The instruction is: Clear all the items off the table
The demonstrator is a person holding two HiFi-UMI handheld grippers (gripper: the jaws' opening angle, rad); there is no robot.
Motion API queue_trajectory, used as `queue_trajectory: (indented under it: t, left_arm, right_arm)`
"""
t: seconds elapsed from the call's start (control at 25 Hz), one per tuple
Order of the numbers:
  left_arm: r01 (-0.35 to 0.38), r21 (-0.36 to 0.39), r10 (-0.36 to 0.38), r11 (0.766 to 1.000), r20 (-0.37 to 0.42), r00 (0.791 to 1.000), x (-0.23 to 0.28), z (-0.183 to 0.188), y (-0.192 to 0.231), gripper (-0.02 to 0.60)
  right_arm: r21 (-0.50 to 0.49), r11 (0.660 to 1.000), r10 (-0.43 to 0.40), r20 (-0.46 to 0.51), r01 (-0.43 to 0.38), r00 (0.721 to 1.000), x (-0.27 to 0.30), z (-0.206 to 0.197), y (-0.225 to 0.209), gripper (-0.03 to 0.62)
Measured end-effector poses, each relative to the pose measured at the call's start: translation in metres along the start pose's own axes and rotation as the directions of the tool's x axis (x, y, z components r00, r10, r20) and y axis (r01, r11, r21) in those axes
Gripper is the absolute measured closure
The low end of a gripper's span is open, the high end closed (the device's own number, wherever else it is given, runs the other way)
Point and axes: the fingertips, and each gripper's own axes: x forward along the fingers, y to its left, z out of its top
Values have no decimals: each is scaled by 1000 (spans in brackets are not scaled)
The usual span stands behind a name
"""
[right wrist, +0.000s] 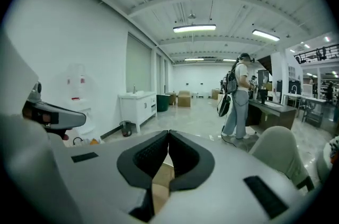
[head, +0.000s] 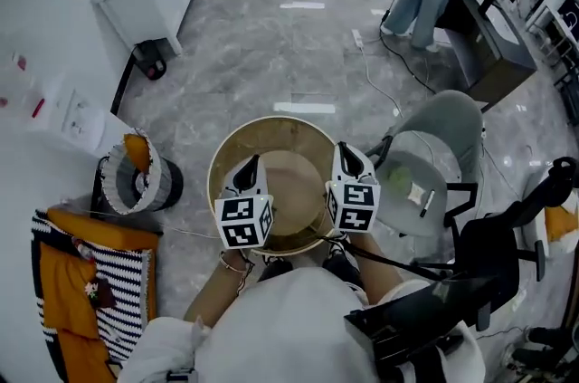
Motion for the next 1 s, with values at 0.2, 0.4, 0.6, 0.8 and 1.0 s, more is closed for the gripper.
queue_trajectory:
  t: [0.2, 0.4, 0.6, 0.8, 1.0]
  left_arm:
    - [-88, -30, 90, 996, 86, 992, -38, 13, 15, 574]
    - [-170, -94, 179, 981, 95, 979, -60, 4, 10, 574]
    - [-186, -77, 194, 980, 116, 974, -82, 10, 3, 574]
    - [-192, -61, 198, 980, 129, 972, -92, 16, -2, 574]
    - [-183, -41, 187, 982, 139, 972, -86, 21, -7, 574]
  right_arm:
    - [-5, 998, 68, 66, -68, 995, -17, 28, 23, 568]
    - [-37, 991, 133, 44, -131, 990, -41, 24, 24, 569]
    - [-36, 990, 141, 37, -140, 989, -61, 17, 21, 569]
    - [-58, 985, 162, -4, -162, 987, -65, 11, 30, 571]
    - [-60, 983, 172, -12, -172, 985, -60, 10, 31, 571]
